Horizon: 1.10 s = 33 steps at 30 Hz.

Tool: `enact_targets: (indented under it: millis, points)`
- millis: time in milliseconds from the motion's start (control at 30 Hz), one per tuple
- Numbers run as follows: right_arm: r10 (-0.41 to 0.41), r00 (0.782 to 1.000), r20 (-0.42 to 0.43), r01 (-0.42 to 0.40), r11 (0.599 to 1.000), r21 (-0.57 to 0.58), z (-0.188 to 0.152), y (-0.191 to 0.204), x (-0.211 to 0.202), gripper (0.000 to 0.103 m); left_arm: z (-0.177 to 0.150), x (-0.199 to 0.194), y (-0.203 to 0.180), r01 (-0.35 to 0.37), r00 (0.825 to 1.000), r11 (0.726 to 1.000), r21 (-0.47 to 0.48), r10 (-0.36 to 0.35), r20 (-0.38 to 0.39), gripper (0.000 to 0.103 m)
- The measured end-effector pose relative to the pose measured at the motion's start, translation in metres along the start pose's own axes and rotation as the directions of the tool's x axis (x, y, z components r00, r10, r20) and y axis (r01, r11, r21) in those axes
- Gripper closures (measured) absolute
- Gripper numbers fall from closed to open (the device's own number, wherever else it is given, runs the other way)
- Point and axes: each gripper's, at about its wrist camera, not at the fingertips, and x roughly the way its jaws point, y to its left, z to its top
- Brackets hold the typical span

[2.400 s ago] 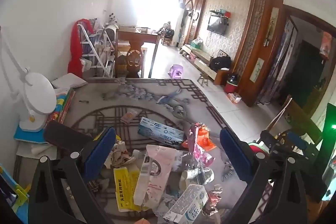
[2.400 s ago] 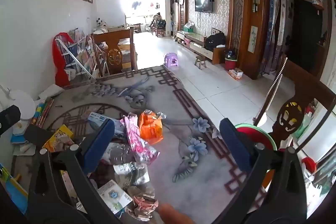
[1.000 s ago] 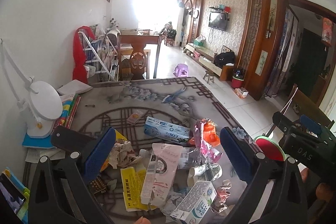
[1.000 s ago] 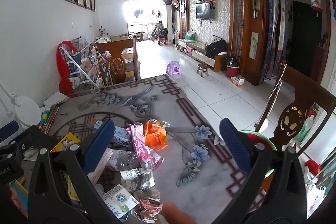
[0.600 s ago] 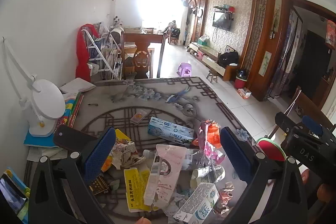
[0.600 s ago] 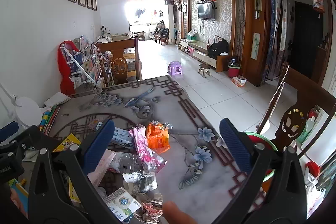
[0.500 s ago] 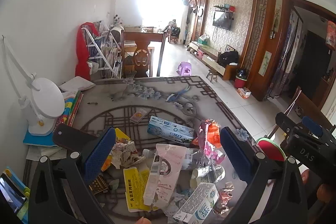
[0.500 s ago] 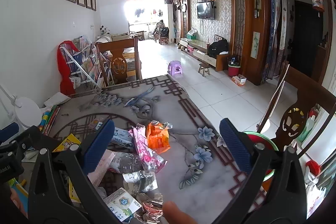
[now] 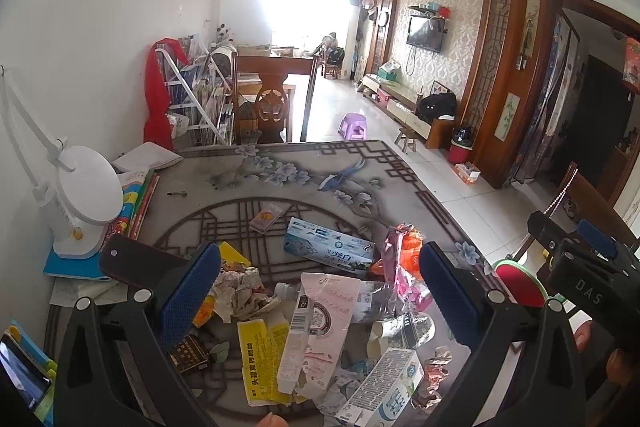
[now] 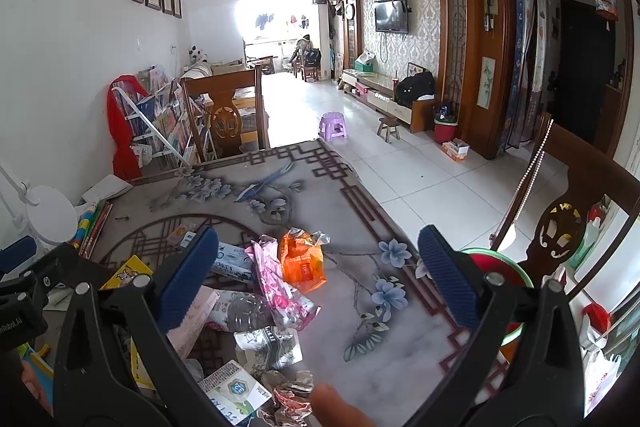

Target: Collect trash

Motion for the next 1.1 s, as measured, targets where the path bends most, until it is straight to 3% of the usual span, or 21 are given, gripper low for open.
enact_targets:
  millis: [900, 1000, 1100]
  points:
    - [0.014, 0.999, -0.04, -0.015, 1.0, -0.02, 0.004, 0.018, 0.027, 0.005, 0.003, 0.022, 0.018, -0.023, 0.999, 0.999, -0.027, 0.022, -0.036, 0.008]
    - [0.033, 0.998, -0.05, -0.034, 0.999, -0.019, 0.003, 0.021, 0.032, 0.004, 0.001, 0.026, 0.025, -0.035, 0.998, 0.999, 0.001, 0.035, -0.05, 0.008]
    - [0.121, 0.987, -0.102, -0.123, 0.992, -0.01, -0.002, 0.025, 0.043, 0.004, -0.007, 0.032, 0.04, -0.052, 0.994, 0.997, 0.057, 0.058, -0.095, 0.008]
